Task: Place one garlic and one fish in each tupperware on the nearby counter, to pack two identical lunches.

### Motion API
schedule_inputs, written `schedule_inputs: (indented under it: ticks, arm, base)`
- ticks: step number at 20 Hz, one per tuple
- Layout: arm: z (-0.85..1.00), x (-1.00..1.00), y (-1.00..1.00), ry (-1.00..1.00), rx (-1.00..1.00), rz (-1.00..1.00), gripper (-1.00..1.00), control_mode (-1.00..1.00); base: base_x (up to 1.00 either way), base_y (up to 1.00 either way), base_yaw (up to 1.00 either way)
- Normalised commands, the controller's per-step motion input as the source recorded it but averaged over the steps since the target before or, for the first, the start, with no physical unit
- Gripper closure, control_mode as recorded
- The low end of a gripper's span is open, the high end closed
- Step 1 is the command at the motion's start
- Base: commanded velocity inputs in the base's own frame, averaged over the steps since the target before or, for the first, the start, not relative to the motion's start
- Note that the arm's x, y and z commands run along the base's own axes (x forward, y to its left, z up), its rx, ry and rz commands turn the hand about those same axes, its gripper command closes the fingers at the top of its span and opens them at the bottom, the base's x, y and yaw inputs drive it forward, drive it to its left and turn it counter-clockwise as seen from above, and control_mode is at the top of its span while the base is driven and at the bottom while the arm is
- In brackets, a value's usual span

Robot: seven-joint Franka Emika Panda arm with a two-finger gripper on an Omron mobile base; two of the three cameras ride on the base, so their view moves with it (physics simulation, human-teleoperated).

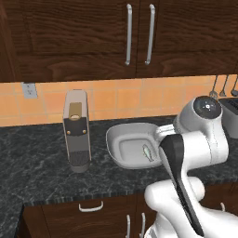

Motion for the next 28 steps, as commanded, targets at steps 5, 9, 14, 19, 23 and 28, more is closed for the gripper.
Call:
schedule_inputs:
  ticks: [5,9,14,19,23,28]
  arm:
    - [0.0,-0.4,-0.07,-0.04,0.0,0.0,-1.0,1.0]
    - [0.0,0.0,0.0,0.0,0.0,0.0,-1.0,1.0]
    - [0.0,0.0,0.0,0.0,0.0,0.0,-1.0,1.0]
    - [0.0,0.0,0.0,0.0,0.0,0.0,-1.0,1.0]
    - [0.0,0.0,0.0,0.0,0.0,0.0,-1.0,1.0]
    - [0.0,0.0,0.0,0.0,0.0,0.0,-1.0,1.0]
  base:
    - [-0.6,-0.48,-0.09]
    - [-0.97,-0.72,-0.4]
    - [-0.93,-0.95,-0.38]
    - [-0.45,-1.0,-0.38]
    - [0.01,-1.0,-0.3]
    - [0.69,-1.0,-0.04]
